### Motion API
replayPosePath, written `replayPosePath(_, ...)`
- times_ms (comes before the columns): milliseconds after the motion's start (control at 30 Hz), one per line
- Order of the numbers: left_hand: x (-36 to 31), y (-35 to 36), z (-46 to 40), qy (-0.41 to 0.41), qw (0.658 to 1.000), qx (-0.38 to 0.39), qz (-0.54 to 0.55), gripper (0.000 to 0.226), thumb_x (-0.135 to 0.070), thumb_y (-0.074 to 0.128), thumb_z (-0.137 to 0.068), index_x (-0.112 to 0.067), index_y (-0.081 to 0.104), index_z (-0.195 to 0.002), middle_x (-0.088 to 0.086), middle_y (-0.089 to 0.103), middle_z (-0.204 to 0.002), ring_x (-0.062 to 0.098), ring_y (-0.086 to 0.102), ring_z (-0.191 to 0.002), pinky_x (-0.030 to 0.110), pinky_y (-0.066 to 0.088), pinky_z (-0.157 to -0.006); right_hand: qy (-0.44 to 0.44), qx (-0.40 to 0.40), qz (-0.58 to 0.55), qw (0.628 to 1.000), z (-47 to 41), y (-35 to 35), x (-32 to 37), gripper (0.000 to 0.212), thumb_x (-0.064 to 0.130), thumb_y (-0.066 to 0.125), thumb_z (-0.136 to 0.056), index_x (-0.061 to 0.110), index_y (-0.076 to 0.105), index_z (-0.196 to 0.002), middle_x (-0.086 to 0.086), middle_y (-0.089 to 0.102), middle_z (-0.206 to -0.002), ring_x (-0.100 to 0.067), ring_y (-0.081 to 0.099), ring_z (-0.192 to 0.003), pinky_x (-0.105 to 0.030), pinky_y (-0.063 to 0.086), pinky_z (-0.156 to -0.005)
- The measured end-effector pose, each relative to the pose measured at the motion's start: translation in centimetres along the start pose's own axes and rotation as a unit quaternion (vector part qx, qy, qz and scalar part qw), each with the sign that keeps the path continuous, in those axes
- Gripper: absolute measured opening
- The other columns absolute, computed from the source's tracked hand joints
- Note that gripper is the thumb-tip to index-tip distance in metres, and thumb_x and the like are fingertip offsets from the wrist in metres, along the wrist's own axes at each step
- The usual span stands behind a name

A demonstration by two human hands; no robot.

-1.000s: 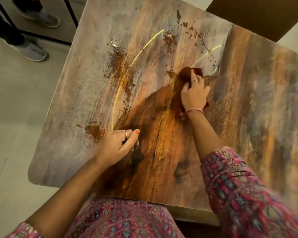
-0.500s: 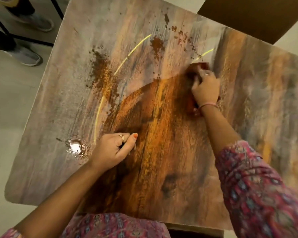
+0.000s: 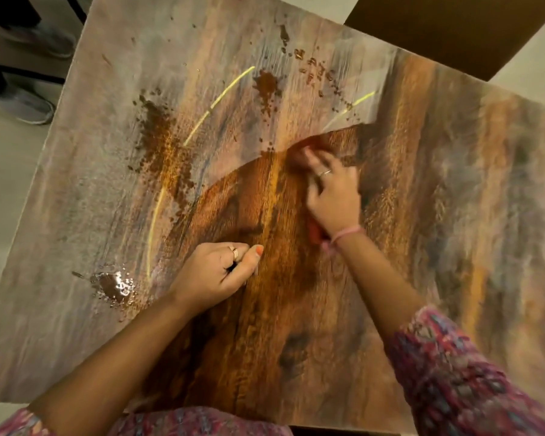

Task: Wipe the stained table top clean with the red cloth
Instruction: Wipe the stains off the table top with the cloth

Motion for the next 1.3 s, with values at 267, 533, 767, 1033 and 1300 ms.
replayPosePath(267, 1.2, 0.9, -0.4, -0.027, 0.999, -0.008, 0.027, 0.045, -0.031, 0.045, -0.096, -0.014, 0.062, -0.058, -0.014, 0.054, -0.051, 0.0, 0.056, -0.05, 0.02, 0.044, -0.05, 0.217, -0.048, -0.028, 0.975, 0.4, -0.6, -3.4, 0.049, 0.014, 0.048, -0.092, 0.027, 0.047, -0.14, -0.004, 0.05, -0.135, -0.025, 0.043, -0.104, -0.025, 0.034, -0.086)
replayPosePath(533, 0.6, 1.4, -1.2, -0.009, 1.0, 0.023, 0.007, 0.045, -0.032, 0.042, -0.097, -0.015, 0.061, -0.059, -0.013, 0.051, -0.051, 0.002, 0.053, -0.049, 0.022, 0.043, -0.05, -0.015, 0.045, 0.021, 0.999, -3.1, -0.9, -4.3, 0.054, 0.008, 0.047, -0.09, 0.028, 0.046, -0.14, -0.003, 0.05, -0.138, -0.029, 0.048, -0.112, -0.029, 0.042, -0.089)
replayPosePath(767, 0.9, 1.5, -0.9, -0.013, 1.0, -0.001, 0.014, 0.048, -0.03, 0.043, -0.097, -0.009, 0.059, -0.056, -0.016, 0.049, -0.051, 0.0, 0.053, -0.049, 0.015, 0.04, -0.05, 0.233, -0.022, -0.013, 0.972, -9.0, -0.8, -7.0, 0.047, 0.016, 0.038, -0.096, 0.03, 0.044, -0.141, 0.001, 0.046, -0.141, -0.03, 0.041, -0.116, -0.03, 0.036, -0.091)
replayPosePath(1033, 0.8, 2.7, -2.9, 0.003, 1.0, 0.004, 0.012, 0.046, -0.033, 0.042, -0.098, -0.016, 0.062, -0.06, -0.012, 0.055, -0.052, 0.001, 0.055, -0.05, 0.024, 0.045, -0.05, -0.07, 0.069, -0.022, 0.995, -0.3, 1.0, 1.0, 0.048, 0.014, 0.045, -0.091, 0.03, 0.051, -0.135, 0.005, 0.058, -0.131, -0.023, 0.053, -0.092, -0.027, 0.041, -0.074)
replayPosePath(1300, 0.0, 1.7, -3.0, 0.027, 1.0, -0.005, 0.014, 0.039, -0.022, 0.045, -0.097, -0.038, 0.043, -0.062, -0.029, 0.05, -0.06, -0.01, 0.049, -0.052, 0.003, 0.031, -0.054, 0.333, -0.033, -0.062, 0.94, -12.8, -2.0, -10.8, 0.048, 0.015, 0.036, -0.096, 0.027, 0.042, -0.142, -0.005, 0.048, -0.139, -0.032, 0.04, -0.124, -0.037, 0.035, -0.102)
Point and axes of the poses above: each hand's wrist, its own z-axis away from the middle knuckle, its own y-axis out of the palm, x = y × z, the point moved 4 cm from there along -z, towards the middle knuckle
